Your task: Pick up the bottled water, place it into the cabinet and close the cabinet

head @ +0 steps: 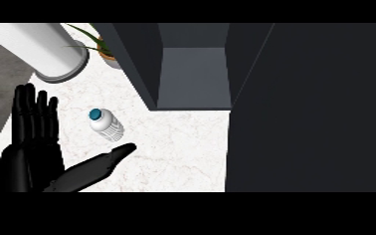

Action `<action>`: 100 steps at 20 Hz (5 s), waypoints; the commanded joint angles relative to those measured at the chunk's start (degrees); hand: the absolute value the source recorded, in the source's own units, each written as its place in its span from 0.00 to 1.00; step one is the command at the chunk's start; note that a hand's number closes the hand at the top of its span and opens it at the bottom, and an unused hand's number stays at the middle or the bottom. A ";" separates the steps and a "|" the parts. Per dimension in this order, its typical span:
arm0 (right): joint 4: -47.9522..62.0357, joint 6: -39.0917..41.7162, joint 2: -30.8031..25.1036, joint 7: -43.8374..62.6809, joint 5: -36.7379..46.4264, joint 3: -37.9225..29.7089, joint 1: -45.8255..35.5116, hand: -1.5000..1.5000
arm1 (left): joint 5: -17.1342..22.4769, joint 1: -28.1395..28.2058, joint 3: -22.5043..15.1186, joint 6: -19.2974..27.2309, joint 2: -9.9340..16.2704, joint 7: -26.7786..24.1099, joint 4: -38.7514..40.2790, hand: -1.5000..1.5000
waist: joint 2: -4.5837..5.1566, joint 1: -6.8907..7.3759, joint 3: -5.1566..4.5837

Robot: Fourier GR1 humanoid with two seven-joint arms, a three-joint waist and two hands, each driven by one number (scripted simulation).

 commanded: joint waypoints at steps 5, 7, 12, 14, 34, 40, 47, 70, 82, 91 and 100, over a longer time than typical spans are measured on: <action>-9.37 3.21 -2.17 -0.28 -4.56 -1.93 9.71 0.00 | -1.25 0.53 -2.17 5.77 -0.11 -3.60 6.18 0.00 | 0.06 -0.28 -0.02; -5.40 4.04 0.31 -7.13 0.29 2.29 13.71 0.00 | -0.03 4.92 -1.82 6.22 -0.11 -6.99 5.34 0.00 | -0.06 -0.22 -0.03; -6.40 4.76 0.37 -8.28 0.73 2.60 15.48 0.00 | 6.17 4.98 5.06 4.89 0.40 -12.18 11.08 0.00 | -0.02 -0.28 -0.06; -8.60 5.41 -0.40 -8.14 -0.03 2.82 18.30 0.00 | 5.75 6.77 2.88 7.52 -0.09 -15.32 14.08 0.00 | -0.05 -0.39 -0.07; -8.68 9.65 -3.79 -15.68 -3.20 -2.22 24.29 0.00 | 30.43 -3.99 22.54 -4.96 -0.09 -52.67 57.33 0.00 | 0.27 -0.38 -0.12; -10.49 10.29 -2.57 -18.04 -0.42 2.28 29.74 0.00 | 35.32 -10.19 24.29 -9.45 -0.09 -60.22 70.30 0.00 | 0.24 -0.89 -0.17; -8.62 11.74 -3.40 -20.22 -0.79 2.10 32.26 0.00 | 36.70 -13.16 27.38 -22.80 0.63 -67.88 82.15 0.00 | 0.18 -0.86 -0.12; -6.43 12.35 -2.94 -24.41 1.29 2.28 33.33 0.00 | 35.34 -22.74 26.37 -40.05 0.69 -78.91 101.56 1.00 | 0.35 -0.78 -0.14; -7.76 12.14 -2.25 -24.38 1.04 4.47 35.45 0.00 | 34.80 -21.43 15.45 -44.90 -0.02 -69.18 89.96 1.00 | -0.21 0.08 0.02; -6.71 12.82 -3.38 -24.11 -1.08 1.95 34.41 0.00 | 48.85 -22.81 -3.03 -27.15 -0.10 -58.09 73.38 1.00 | -0.23 -0.54 0.01; -4.36 12.89 -1.90 -26.26 1.44 2.96 33.44 0.00 | 45.91 -33.32 -8.19 -11.99 -0.11 -50.35 69.01 1.00 | 0.07 -0.88 -0.03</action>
